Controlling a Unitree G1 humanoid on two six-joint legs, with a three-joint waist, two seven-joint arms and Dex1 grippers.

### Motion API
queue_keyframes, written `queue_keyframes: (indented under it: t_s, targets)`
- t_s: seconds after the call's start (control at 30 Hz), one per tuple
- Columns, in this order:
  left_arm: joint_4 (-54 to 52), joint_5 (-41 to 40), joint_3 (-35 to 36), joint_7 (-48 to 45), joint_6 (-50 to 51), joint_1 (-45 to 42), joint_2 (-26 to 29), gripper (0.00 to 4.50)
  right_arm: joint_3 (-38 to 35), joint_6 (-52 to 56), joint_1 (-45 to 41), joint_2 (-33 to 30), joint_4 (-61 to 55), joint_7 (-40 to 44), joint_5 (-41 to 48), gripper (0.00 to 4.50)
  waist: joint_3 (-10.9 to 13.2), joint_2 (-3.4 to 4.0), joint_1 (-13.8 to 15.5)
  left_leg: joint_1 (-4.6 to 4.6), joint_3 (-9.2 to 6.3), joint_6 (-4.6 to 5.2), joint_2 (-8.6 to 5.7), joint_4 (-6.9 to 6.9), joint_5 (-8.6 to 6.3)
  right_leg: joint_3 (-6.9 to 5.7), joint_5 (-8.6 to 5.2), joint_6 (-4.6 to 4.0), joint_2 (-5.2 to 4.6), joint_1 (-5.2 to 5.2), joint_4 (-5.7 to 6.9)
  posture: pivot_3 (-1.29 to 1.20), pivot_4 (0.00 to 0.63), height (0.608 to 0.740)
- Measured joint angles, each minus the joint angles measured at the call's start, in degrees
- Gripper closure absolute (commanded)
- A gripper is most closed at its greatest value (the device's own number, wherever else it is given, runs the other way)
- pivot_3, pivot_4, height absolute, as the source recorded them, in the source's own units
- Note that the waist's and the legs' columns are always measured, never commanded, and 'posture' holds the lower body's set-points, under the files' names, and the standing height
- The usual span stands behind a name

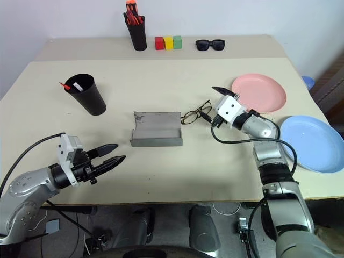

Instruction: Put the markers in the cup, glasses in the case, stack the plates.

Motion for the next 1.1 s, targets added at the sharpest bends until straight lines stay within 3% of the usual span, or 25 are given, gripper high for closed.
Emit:
queue_keyframes:
  t_s: [0.3,0.73,1.1]
  targets:
    - [-0.02,0.27,-0.02,0.54,-0.19,0.79,-0.11,1.97,4.7,-8.43,-2.44,-0.2,7.97,-4.29,-6.57,0.04,0.0,0.0,0.0,0.0,-0.01,0.0,0.0,0.01,0.0,0.01,0.0,-0.01,0.0,0.01,0.0,0.0,0.15,0.74]
    - [-0.05,0.44,0.03,-0.82,-1.26,1.4,0.73,1.97,9.57,-16.34,-5.55,-3.67,14.26,9.56,-4.67,0.04,0.0,0.0,-0.07,0.05,-0.01,0.0,0.0,0.02,0.0,0.01,0.0,-0.01,0.0,0.08,0.0,0.0,0.15,0.74]
    - [1.19,2.41,-0.5,-5.56,-3.36,-1.07,3.03,1.97,10.06,-15.91,-15.16,1.62,27.53,19.09,-1.06,0.04,0.02,0.01,-0.08,0.05,-0.02,0.0,0.0,0.01,0.01,0.01,0.01,0.0,0.0,0.08,0.0,0.0,0.15,0.74]
